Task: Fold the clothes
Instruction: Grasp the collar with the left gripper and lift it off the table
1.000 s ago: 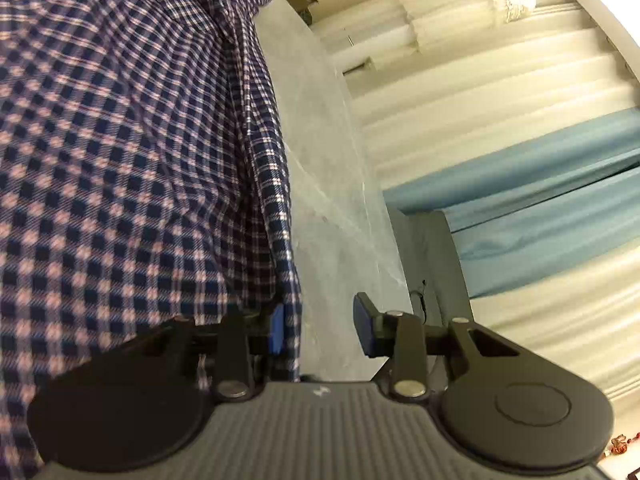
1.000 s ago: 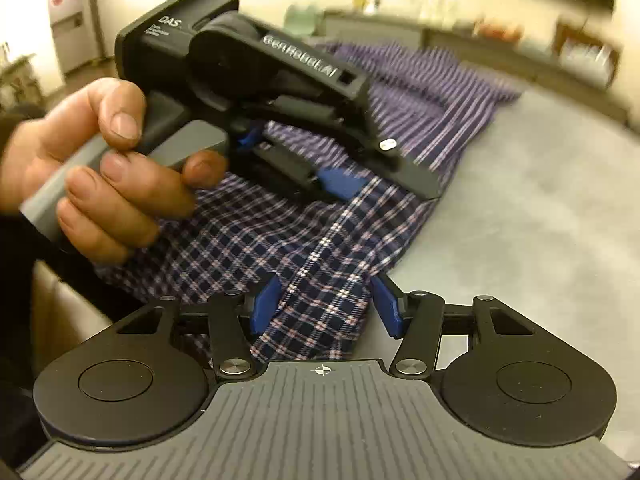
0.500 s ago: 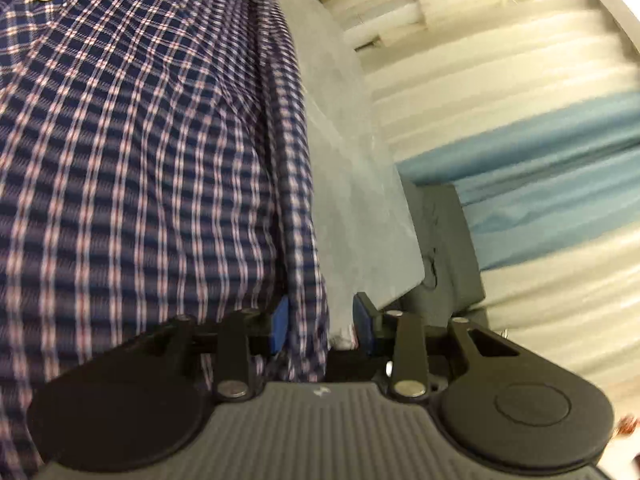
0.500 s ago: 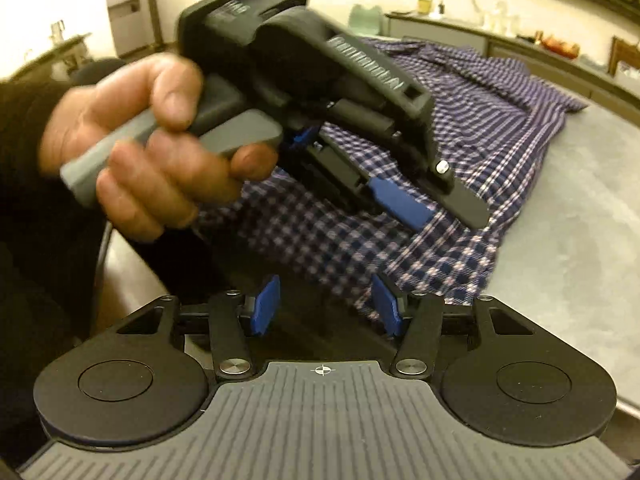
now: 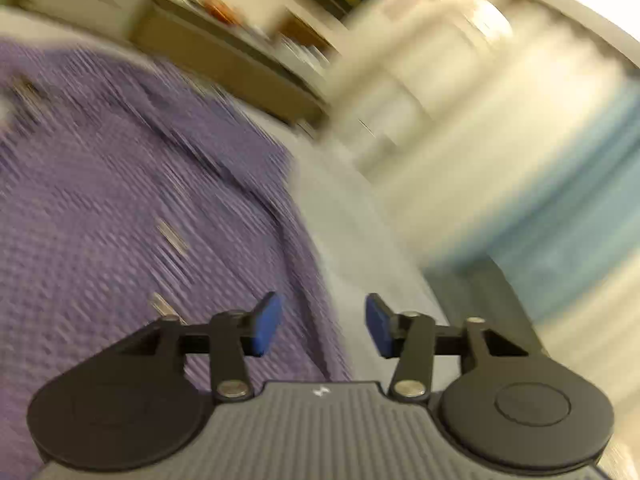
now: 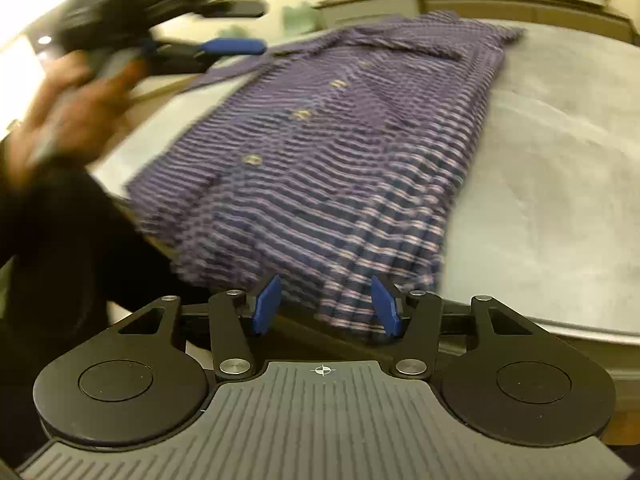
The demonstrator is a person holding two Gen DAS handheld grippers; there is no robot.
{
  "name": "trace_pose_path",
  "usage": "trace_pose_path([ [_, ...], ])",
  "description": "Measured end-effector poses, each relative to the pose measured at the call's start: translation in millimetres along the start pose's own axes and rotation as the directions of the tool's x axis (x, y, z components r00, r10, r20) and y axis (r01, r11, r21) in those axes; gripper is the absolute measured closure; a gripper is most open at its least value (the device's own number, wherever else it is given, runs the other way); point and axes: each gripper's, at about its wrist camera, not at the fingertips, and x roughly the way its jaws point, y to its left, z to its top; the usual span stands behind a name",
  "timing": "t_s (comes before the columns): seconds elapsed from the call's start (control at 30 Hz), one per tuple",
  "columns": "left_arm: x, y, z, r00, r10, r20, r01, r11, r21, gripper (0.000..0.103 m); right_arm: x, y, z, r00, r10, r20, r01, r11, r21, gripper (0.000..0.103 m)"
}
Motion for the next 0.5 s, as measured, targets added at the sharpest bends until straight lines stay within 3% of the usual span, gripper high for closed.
trace_pose_path([
  [0.07, -4, 27, 40, 0.995, 0.062, 0.083, -0.057, 0.996, -0.061, 0.032, -14, 6, 13, 1.000, -0.010, 0.021, 0.011, 1.000, -0.025, 0.045],
  [0.17, 2, 95, 91, 0.976, 0.142, 0.165, -0.099, 0.964, -0.246, 0.032, -23, 21, 56, 0.995, -0.074, 0.071, 0.080, 0.993, -0.087, 0.042],
  [0.27, 3, 171, 110, 0.966, 0.145, 0.215, -0.026, 0.878, -0.477, 0.032, -6, 54, 113, 0.986, -0.113, 0.126, 0.137, 0.970, -0.201, 0.040],
  [0.37, 0, 207, 113, 0.962, 0.135, 0.239, 0.038, 0.797, -0.603, 0.032, 37, 98, 171, 0.980, -0.119, 0.163, 0.171, 0.918, -0.357, 0.039],
  [0.43, 0, 209, 122, 0.960, 0.124, 0.252, 0.040, 0.828, -0.559, 0.030, 85, 124, 205, 0.979, -0.115, 0.169, 0.180, 0.877, -0.445, 0.036],
  [0.5, 1, 211, 122, 0.959, 0.128, 0.252, 0.030, 0.842, -0.539, 0.028, 143, 145, 231, 0.978, -0.114, 0.176, 0.191, 0.829, -0.525, 0.022],
])
